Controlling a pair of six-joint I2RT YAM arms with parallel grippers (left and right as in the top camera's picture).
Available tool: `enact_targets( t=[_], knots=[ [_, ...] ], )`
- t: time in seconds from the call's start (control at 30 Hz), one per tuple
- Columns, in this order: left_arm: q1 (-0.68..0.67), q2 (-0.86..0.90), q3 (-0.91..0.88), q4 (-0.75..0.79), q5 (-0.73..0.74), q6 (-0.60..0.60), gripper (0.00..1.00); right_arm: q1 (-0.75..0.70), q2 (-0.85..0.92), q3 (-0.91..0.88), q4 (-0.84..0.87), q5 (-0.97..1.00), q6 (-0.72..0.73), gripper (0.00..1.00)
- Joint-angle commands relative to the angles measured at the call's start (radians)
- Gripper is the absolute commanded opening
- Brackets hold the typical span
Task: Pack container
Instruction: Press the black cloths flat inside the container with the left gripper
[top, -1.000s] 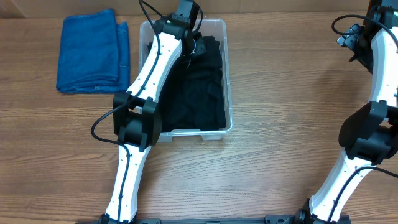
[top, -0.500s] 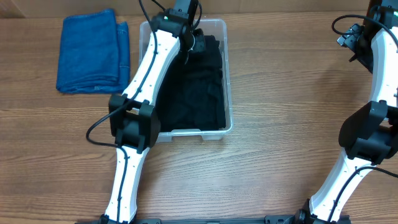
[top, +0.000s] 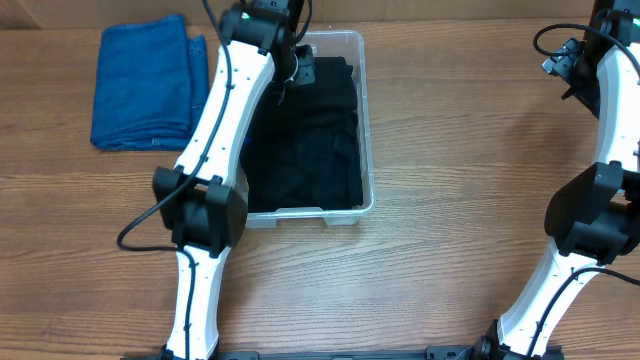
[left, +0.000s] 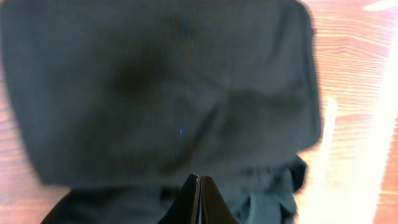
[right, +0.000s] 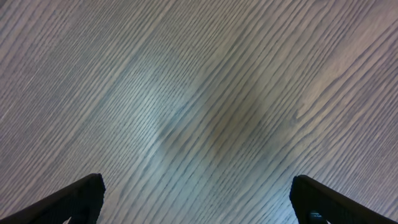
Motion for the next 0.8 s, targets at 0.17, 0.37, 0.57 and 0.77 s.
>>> enact_targets(
  t=[0.17, 0.37, 0.57, 0.77],
  knots=[
    [0.054, 0.208, -0.017, 0.059, -0.043, 0.022, 0.04, -0.004, -0.002, 0.001, 0.006, 0.013, 0.005, 1.0],
    [0.058, 0.176, 0.008, 0.08, -0.048, 0.023, 0.04, -0.004, -0.002, 0.002, 0.006, 0.013, 0.005, 1.0],
    [0.053, 0.084, 0.123, 0.088, -0.026, 0.037, 0.04, -0.004, -0.002, 0.002, 0.006, 0.013, 0.005, 1.0],
    [0.008, 0.09, 0.123, 0.101, 0.013, 0.037, 0.04, -0.004, -0.002, 0.002, 0.006, 0.013, 0.005, 1.0]
  ],
)
